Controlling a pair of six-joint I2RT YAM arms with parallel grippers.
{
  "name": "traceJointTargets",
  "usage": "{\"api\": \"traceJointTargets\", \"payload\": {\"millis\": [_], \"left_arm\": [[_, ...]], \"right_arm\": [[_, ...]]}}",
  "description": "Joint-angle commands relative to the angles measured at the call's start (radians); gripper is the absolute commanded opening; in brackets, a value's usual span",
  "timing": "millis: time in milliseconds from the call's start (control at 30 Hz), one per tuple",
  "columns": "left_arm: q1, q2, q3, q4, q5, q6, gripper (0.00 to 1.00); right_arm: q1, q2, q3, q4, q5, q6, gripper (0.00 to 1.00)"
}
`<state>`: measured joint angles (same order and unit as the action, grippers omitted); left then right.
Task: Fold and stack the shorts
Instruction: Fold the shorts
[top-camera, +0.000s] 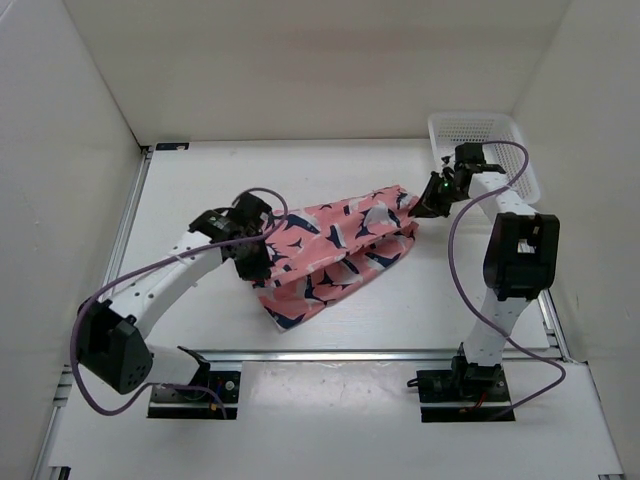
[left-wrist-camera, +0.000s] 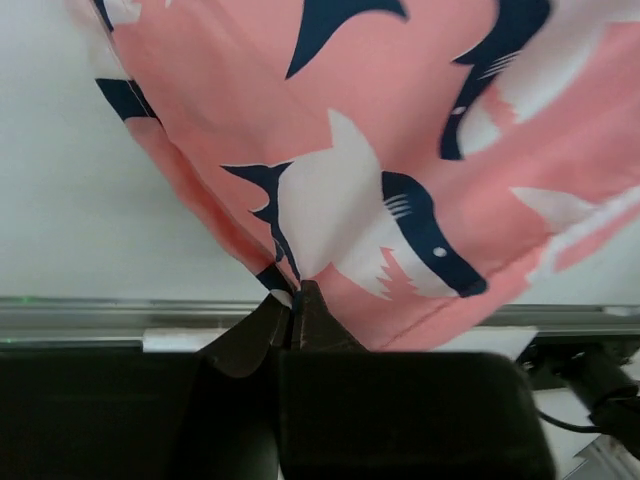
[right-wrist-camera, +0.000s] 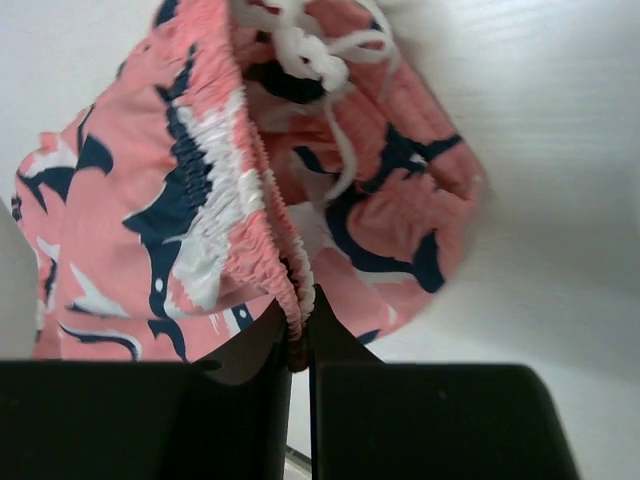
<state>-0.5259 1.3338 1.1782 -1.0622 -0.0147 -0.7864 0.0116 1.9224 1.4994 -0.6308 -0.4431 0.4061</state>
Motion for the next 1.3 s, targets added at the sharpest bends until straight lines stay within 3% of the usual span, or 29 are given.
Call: {"api": "traceJointTargets", "payload": {"millis": [0, 33, 100, 133, 167, 233, 300, 400, 567, 633, 767, 900, 1133, 1200, 1267], "left_arm": [[-0.052, 0.002, -0.073, 0.034, -0.019, -0.095, 0.1], [-0.063, 0.002, -0.086, 0.034, -0.019, -0.096, 0.12], [-0.085, 0.028, -0.109, 0.034, -0.019, -0.108, 0.57], [-0.085, 0.037, -0.109, 0.034, -0.019, -0.117, 0.75], [-0.101, 0.027, -0.118, 0.034, -0.019, -0.117, 0.99], [-0.111, 0.007, -0.127, 0.025, -0.019, -0.117, 0.99], [-0.102, -0.013, -0.127, 0.015, -0.039, -0.128, 0.99], [-0.073, 0.001, -0.127, 0.015, -0.057, -0.137, 0.99], [-0.031, 0.047, -0.118, 0.015, -0.073, -0.148, 0.93], [-0.046, 0.036, -0.149, 0.015, -0.024, -0.161, 0.93], [-0.107, 0.04, -0.222, 0.091, 0.077, -0.201, 1.0], [-0.175, 0.143, -0.223, 0.132, 0.1, -0.226, 1.0], [-0.184, 0.269, -0.298, 0.248, 0.137, -0.26, 1.0], [-0.184, 0.314, -0.298, 0.257, 0.116, -0.26, 0.93], [-0.184, 0.352, -0.285, 0.257, 0.084, -0.26, 0.8]], "right_arm": [[-0.012, -0.063, -0.019, 0.022, 0.055, -0.05, 0.01], [-0.012, -0.051, -0.019, 0.022, 0.069, -0.05, 0.02], [-0.012, -0.028, -0.007, 0.022, 0.081, -0.05, 0.2], [-0.012, -0.019, -0.007, 0.022, 0.081, -0.05, 0.39], [-0.012, -0.019, -0.007, 0.022, 0.07, -0.05, 0.51], [-0.002, -0.054, -0.02, 0.042, 0.07, -0.041, 0.69], [0.022, -0.101, -0.031, 0.042, 0.101, -0.032, 0.78], [0.045, -0.157, -0.063, 0.051, 0.124, -0.012, 0.78], [0.065, -0.264, -0.171, 0.082, 0.213, 0.031, 0.63], [0.065, -0.298, -0.24, 0.095, 0.225, 0.04, 0.63], [0.054, -0.272, -0.297, 0.135, 0.181, 0.066, 0.84], [0.044, -0.232, -0.297, 0.195, 0.15, 0.12, 0.94], [0.044, -0.134, -0.297, 0.284, 0.164, 0.195, 0.93], [0.044, -0.114, -0.311, 0.321, 0.187, 0.226, 0.84], [0.044, -0.095, -0.336, 0.351, 0.208, 0.235, 0.81]]}}
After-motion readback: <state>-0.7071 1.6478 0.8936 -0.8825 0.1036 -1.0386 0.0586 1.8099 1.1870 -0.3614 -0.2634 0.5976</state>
